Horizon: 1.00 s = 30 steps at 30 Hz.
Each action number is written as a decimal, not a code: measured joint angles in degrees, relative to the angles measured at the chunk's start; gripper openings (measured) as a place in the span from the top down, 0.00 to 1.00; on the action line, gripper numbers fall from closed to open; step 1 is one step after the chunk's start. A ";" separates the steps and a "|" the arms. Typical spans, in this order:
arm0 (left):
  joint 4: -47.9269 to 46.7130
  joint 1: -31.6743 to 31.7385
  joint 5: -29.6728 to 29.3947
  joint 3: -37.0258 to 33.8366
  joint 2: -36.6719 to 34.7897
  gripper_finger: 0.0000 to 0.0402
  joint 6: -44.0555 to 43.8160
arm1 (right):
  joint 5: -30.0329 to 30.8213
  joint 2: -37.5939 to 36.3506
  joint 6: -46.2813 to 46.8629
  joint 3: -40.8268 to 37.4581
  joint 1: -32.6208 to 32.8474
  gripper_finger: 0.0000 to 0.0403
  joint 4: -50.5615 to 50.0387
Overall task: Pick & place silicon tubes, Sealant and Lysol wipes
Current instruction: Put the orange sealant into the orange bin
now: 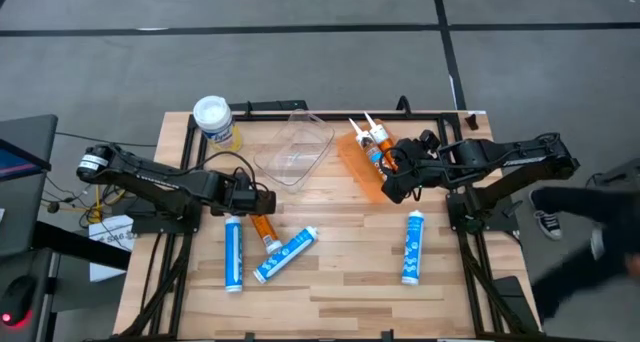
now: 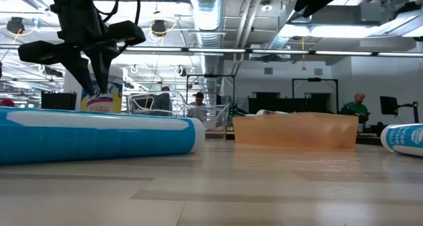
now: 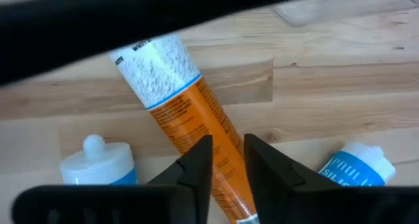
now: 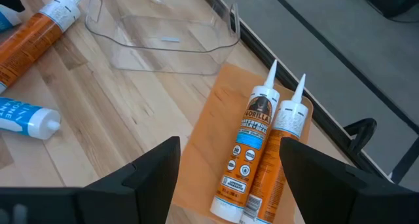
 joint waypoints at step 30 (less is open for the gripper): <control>-1.86 0.00 1.25 -1.12 2.42 0.21 -5.67 | -0.02 0.02 0.13 0.00 0.00 0.37 0.00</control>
